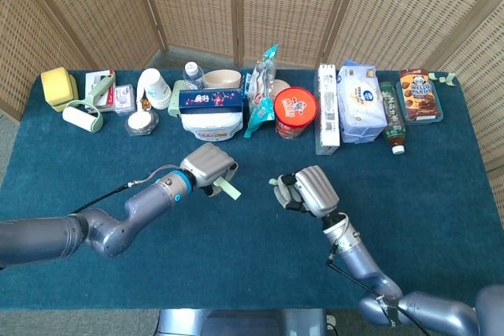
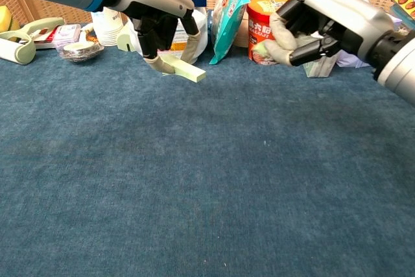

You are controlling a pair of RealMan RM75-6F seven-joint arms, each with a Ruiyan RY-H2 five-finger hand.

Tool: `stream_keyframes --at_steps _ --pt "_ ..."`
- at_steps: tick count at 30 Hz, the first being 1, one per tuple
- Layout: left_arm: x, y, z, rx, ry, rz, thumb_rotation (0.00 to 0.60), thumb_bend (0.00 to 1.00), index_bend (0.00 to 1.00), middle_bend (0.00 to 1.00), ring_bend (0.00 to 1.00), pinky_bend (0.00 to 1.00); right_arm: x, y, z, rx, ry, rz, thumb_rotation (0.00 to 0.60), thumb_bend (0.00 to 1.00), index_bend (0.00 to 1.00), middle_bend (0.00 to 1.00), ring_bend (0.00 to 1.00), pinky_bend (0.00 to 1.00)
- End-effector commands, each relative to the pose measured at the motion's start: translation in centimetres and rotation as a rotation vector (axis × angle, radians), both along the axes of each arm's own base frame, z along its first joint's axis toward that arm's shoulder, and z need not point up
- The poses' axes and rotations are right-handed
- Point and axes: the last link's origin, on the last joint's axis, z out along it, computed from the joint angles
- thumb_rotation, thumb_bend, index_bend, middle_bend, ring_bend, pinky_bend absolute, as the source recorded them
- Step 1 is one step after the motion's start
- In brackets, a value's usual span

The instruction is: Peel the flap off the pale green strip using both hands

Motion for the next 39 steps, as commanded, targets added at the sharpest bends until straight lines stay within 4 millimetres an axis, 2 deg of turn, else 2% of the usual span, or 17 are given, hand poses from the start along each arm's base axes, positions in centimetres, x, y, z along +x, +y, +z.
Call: stream_keyframes --at_steps 1,10,14,18,21,23,26,30,32,36,39 --pt "-0.5 -0.1 0.2 0.008 -0.005 0.006 0.600 0.37 0.61 1.00 1.00 1.00 -0.5 0.0 0.3 -0.003 0.013 -0.003 0.600 0.50 0.81 1.00 1.00 0.82" --pt "-1.8 -0.4 0.4 0.025 -0.023 0.022 0.600 0.37 0.59 1.00 1.00 1.00 -3.9 0.1 1.7 -0.002 0.088 -0.054 0.600 0.50 0.68 1.00 0.91 0.78" --pt "-1.9 -0.4 0.4 0.035 -0.033 0.016 0.592 0.37 0.58 1.00 1.00 1.00 -5.2 0.3 2.2 0.001 0.125 -0.065 0.600 0.50 0.61 0.95 0.85 0.76" --pt "-2.0 -0.6 0.3 0.040 -0.045 0.013 0.582 0.37 0.56 1.00 1.00 1.00 -7.0 0.6 2.8 0.012 0.168 -0.091 0.600 0.50 0.52 0.85 0.75 0.70" --pt "-2.0 -0.7 0.1 0.040 -0.048 0.009 0.575 0.37 0.54 0.99 0.99 1.00 -7.8 1.0 3.1 0.020 0.186 -0.097 0.600 0.50 0.40 0.71 0.63 0.61" --pt "-1.9 -0.8 0.0 0.042 -0.046 0.002 0.542 0.37 0.53 0.96 0.97 1.00 -8.2 1.2 3.3 0.024 0.196 -0.101 0.600 0.50 0.30 0.61 0.54 0.57" --pt "-1.8 -0.8 0.1 0.052 -0.048 -0.008 0.485 0.37 0.48 0.90 0.92 1.00 -8.6 1.4 3.5 0.029 0.196 -0.109 0.600 0.50 0.20 0.52 0.44 0.53" --pt "-2.0 -0.9 0.1 0.062 -0.049 -0.009 0.431 0.37 0.45 0.82 0.85 0.99 -8.9 1.6 3.7 0.027 0.190 -0.115 0.600 0.50 0.14 0.46 0.38 0.51" --pt "-2.1 -1.0 0.2 0.067 -0.047 -0.013 0.403 0.37 0.43 0.78 0.80 0.96 -9.1 1.6 3.7 0.027 0.196 -0.118 0.600 0.50 0.11 0.42 0.33 0.48" --pt "-2.5 -1.1 0.2 0.070 -0.045 -0.011 0.388 0.37 0.41 0.75 0.77 0.94 -9.5 1.8 3.8 0.033 0.208 -0.128 0.599 0.50 0.06 0.36 0.26 0.43" --pt "-2.6 -1.0 0.1 0.071 -0.046 -0.008 0.379 0.36 0.41 0.74 0.76 0.94 -9.6 1.9 3.8 0.038 0.215 -0.134 0.561 0.50 0.01 0.31 0.21 0.39"
